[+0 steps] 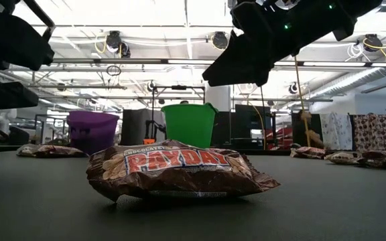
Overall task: Sort candy by brand, put in halloween buckets
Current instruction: Put the brown chocolate bar into the purple bucket
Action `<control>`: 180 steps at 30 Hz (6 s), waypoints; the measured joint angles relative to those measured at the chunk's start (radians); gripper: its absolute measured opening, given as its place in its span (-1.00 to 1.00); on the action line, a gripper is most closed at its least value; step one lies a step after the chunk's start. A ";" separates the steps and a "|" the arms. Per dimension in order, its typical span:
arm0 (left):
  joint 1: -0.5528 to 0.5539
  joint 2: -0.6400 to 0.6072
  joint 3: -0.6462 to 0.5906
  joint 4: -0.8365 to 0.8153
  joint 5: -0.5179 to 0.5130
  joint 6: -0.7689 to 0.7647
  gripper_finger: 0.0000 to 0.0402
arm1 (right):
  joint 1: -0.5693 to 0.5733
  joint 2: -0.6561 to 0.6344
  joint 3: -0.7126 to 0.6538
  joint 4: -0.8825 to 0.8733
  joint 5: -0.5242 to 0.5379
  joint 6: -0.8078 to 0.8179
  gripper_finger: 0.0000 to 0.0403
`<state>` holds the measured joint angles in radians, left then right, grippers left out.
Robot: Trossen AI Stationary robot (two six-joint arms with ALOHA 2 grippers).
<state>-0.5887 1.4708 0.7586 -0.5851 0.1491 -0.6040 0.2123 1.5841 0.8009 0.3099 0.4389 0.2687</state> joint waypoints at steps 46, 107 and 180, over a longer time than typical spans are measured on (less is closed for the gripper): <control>-0.038 0.108 0.050 -0.141 -0.027 0.017 -0.38 | 0.000 0.000 0.000 0.006 0.001 0.000 -0.17; 1.551 -0.065 0.277 0.001 -0.368 1.004 -0.93 | -0.013 0.000 0.000 -0.048 0.104 -0.126 -0.17; 0.416 -0.337 -0.348 0.820 -0.323 0.722 -0.25 | -0.979 0.064 0.075 -1.065 -0.076 0.121 -0.23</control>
<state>-0.1726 1.1339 0.4110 0.2348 -0.1738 0.1184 -0.7669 1.6478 0.8761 -0.7546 0.3631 0.3896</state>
